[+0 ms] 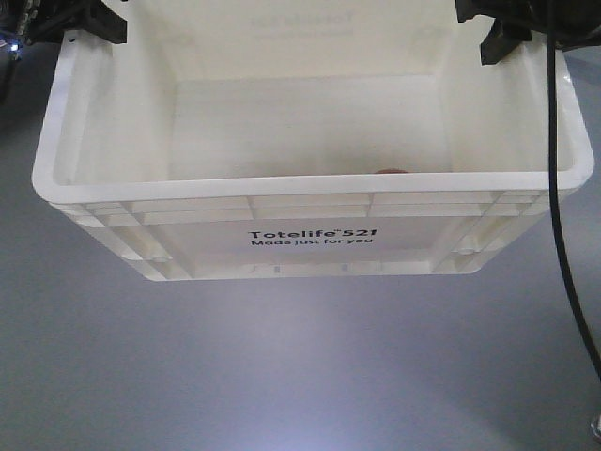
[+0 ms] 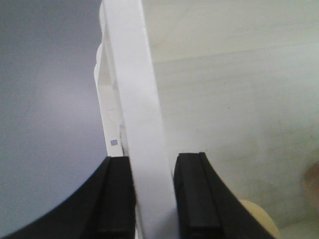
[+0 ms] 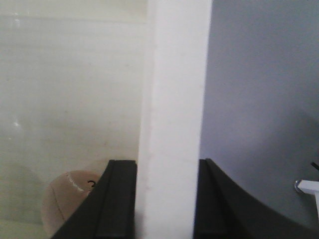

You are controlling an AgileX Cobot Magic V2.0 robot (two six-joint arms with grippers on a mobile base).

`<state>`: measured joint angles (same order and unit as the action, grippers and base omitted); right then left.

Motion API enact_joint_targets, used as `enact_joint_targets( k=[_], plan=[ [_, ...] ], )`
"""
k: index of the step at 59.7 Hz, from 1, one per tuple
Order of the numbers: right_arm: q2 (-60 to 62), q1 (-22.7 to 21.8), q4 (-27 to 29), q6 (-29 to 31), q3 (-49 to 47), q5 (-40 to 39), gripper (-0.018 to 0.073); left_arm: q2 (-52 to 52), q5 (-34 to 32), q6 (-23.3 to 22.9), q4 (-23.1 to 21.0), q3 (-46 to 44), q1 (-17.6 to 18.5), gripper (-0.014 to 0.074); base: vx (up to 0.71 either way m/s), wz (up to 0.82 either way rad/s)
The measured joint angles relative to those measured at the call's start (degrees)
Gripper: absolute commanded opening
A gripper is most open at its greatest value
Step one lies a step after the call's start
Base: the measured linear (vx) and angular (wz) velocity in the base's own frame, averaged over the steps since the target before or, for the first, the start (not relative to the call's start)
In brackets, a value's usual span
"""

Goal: Place moving items into box and shelve
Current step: 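Hold the tote while the base turns away from the table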

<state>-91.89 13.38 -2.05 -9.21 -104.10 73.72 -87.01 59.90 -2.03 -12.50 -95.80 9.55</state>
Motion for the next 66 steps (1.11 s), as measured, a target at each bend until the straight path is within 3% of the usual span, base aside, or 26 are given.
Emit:
enact_joint_targets(
  k=[66],
  plan=[
    [0.0,0.0,0.1,0.0,0.0,0.0,-0.0005,0.3,0.1,0.0,0.1,0.0,0.0,0.0000,0.10,0.63]
  ],
)
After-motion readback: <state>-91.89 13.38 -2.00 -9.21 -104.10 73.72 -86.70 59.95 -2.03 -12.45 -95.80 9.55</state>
